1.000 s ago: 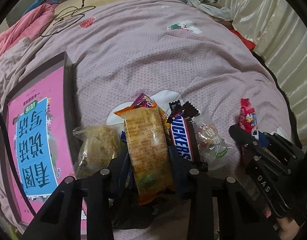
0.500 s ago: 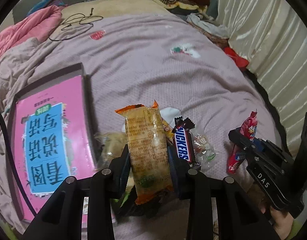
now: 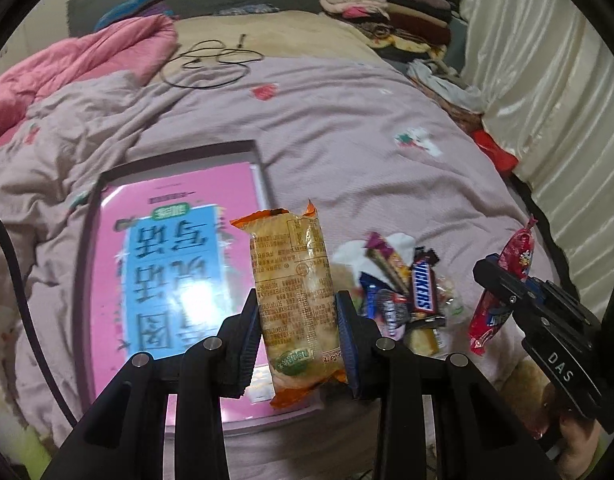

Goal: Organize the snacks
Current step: 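Carry the cracker packet and red candy stick over the pink tray with both tools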

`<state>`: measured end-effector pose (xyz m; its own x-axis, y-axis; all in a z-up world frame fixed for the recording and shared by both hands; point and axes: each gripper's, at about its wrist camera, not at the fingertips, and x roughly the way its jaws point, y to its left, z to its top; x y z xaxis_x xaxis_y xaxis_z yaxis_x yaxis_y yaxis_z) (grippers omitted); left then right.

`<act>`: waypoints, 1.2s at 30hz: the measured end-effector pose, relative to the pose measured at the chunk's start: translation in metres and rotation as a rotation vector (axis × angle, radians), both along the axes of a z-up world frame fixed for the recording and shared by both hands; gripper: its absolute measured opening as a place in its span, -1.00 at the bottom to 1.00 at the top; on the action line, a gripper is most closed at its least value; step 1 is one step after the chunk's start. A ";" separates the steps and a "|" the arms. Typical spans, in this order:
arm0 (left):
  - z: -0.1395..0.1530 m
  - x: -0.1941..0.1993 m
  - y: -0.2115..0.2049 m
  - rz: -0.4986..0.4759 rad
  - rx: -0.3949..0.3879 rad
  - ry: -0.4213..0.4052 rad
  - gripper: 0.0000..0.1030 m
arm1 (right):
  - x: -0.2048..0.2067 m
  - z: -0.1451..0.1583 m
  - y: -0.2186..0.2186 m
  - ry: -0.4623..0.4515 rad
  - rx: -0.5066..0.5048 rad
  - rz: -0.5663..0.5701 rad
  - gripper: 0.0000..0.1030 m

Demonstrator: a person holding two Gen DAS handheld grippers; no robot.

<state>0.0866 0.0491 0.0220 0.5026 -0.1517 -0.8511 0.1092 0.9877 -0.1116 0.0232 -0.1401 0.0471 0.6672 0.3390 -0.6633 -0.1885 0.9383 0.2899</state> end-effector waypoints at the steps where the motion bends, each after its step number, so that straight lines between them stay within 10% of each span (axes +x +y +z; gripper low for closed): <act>1: 0.002 -0.002 0.008 0.017 0.001 -0.004 -0.29 | 0.001 0.001 0.006 -0.004 -0.002 0.011 -0.69; 36: -0.036 -0.029 0.118 0.221 0.079 0.014 -0.29 | 0.013 -0.039 0.181 0.108 -0.091 0.335 -0.69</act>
